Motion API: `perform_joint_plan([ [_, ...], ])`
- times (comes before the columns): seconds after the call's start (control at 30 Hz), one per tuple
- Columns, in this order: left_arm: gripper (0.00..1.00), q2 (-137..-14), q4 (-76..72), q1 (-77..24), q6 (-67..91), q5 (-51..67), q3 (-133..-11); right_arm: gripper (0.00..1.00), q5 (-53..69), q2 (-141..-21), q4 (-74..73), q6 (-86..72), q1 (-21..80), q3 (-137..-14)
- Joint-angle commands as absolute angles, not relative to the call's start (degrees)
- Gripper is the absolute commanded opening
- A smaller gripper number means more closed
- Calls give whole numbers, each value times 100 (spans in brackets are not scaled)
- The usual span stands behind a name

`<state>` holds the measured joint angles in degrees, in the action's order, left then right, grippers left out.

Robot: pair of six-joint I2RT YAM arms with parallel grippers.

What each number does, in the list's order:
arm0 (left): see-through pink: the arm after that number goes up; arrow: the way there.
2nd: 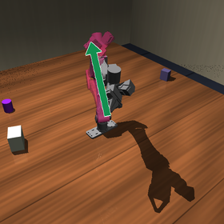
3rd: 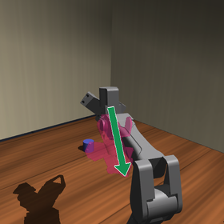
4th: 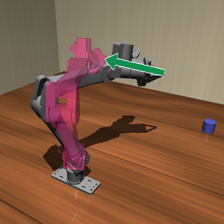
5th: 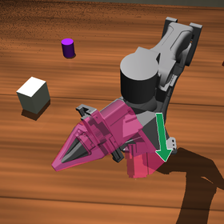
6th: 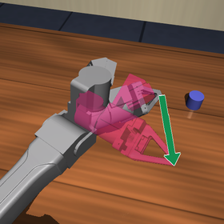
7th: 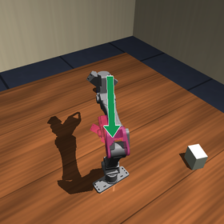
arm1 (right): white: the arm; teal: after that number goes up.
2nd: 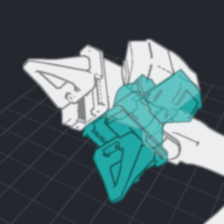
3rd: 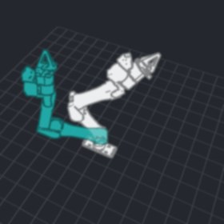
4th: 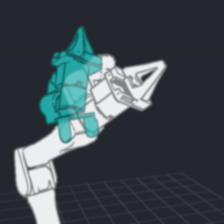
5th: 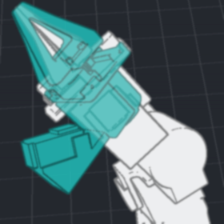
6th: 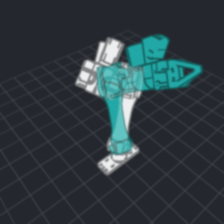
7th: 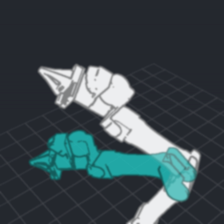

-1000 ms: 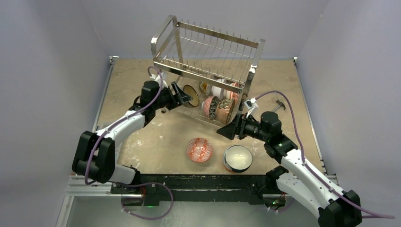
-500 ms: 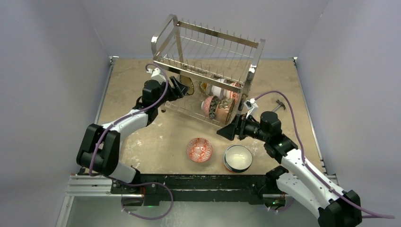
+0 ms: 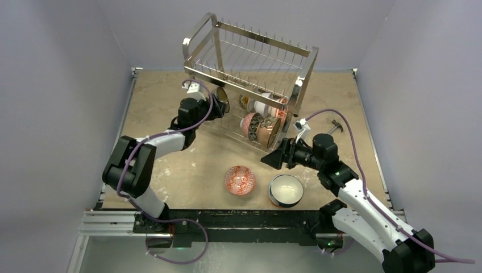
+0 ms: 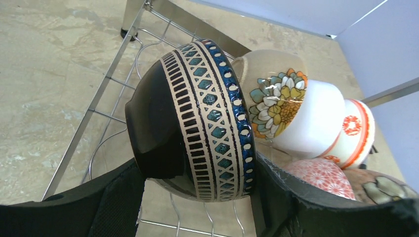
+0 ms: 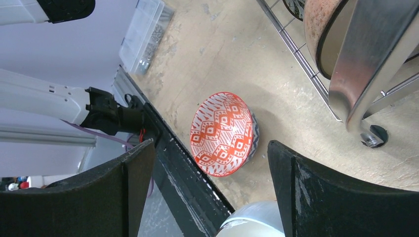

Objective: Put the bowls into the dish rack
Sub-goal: Place the bowl in the dish rack.

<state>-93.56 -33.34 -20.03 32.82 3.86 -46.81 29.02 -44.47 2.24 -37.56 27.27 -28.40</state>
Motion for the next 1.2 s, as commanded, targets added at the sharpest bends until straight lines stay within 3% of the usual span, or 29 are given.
perform_joint_plan([
  [0.0,0,-9540,-4354,-2142,2485,17,-5061,86,2793,-4368,233,-3617,2744,-3128],
  [0.4,0,-10210,-5113,-2398,1350,-720,-5339,86,2725,-4274,85,-3573,2742,-3131],
  [0.97,0,-11270,-4998,-2439,40,-279,-6350,86,2624,-4201,-140,-3465,2743,-3142],
  [1.17,0,-11399,-4863,-2754,-557,-1147,-6567,86,2628,-4243,-97,-3461,2744,-3144],
])
